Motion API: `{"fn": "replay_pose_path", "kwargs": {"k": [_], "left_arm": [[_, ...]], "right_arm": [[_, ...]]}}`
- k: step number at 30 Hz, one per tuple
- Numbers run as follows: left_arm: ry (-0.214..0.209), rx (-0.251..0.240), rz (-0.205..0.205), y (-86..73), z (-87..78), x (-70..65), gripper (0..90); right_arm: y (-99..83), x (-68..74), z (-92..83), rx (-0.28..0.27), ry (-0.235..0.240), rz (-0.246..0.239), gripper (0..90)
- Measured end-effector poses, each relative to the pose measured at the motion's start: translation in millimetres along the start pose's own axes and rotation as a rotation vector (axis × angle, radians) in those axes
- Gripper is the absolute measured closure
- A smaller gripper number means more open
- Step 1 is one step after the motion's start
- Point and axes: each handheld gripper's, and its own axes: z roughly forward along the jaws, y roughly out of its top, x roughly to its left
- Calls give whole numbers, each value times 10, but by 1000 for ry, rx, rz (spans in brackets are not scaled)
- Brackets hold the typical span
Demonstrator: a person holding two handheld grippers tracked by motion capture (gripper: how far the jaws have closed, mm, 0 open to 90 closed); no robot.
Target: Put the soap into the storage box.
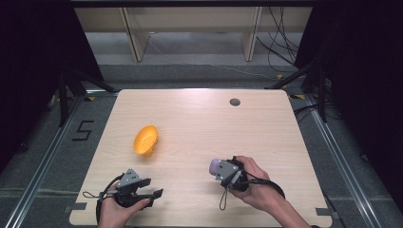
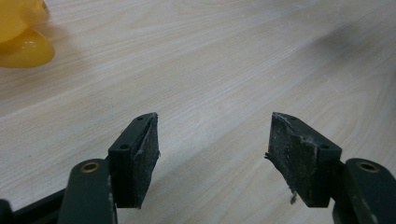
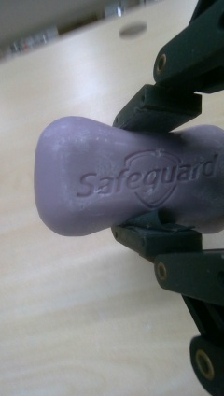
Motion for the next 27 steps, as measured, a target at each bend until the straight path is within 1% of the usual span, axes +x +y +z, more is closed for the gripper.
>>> {"fn": "replay_pose_path", "kwargs": {"k": [1,2,3,4,5,6,7,8,9,10,11,12,13,14,15,16,17,18,19,20,21,22,23,24,25,26,27], "left_arm": [[2,-8,-1,1,4,-7,330],[2,-8,-1,1,4,-7,331],[0,14,18,6,-14,2,331],[4,-16,-3,-2,5,-20,330],[4,-2,-1,-1,-3,-22,332],[4,-17,-13,-8,7,-36,334],[4,-3,5,1,-3,-38,334],[4,-3,5,1,-3,-38,333],[2,-12,10,5,5,-35,333],[2,-12,10,5,5,-35,332],[1,-20,0,7,12,-43,332],[0,-22,-2,12,14,-46,330],[-4,-10,10,29,3,-42,329],[-4,-10,10,29,3,-42,329],[1,-31,-2,36,12,-59,329],[-12,-7,17,57,-10,-45,328],[-11,-39,4,72,2,-62,327],[-22,-47,-6,99,-5,-72,326],[-29,-56,-4,133,-14,-79,325],[-34,-53,0,173,-34,-90,324],[-46,-70,13,253,-58,-117,323],[-46,-70,13,253,-58,-117,323],[-59,-85,19,289,-61,-132,322],[-56,-85,24,330,-74,-154,322],[-76,-96,32,407,-77,-183,321],[-76,-96,32,407,-77,-183,321],[-84,-102,28,447,-74,-203,323]], "right_arm": [[12,-11,-34,-15,-37,-42,502],[12,-11,-34,-15,-37,-42,502],[6,20,-68,-14,-66,-5,502],[8,23,-85,-9,-76,-8,502],[9,15,-93,-33,-87,-50,502],[-6,57,-120,-46,-120,-10,502],[-14,74,-143,-65,-117,-19,502],[-24,76,-151,-84,-129,-46,502],[-30,75,-164,-74,-145,-64,501],[-30,75,-164,-74,-145,-64,501],[-49,99,-182,-71,-165,-46,502],[-58,116,-188,-87,-159,-45,502],[-77,118,-208,-93,-179,-93,501],[-77,118,-208,-93,-179,-93,501],[-86,148,-222,-88,-189,-69,501],[-82,134,-229,-90,-189,-113,501],[-84,144,-242,-101,-203,-121,501],[-80,155,-257,-97,-208,-117,501],[-84,177,-274,-90,-214,-94,501],[-87,185,-298,-87,-234,-92,501],[-92,192,-304,-83,-233,-87,501],[-92,192,-304,-83,-233,-87,501],[-101,214,-321,-76,-235,-79,501],[-101,214,-321,-76,-235,-79,501],[-115,221,-330,-88,-257,-102,501],[-115,221,-330,-88,-257,-102,501],[-130,232,-336,-83,-259,-100,501]]}}
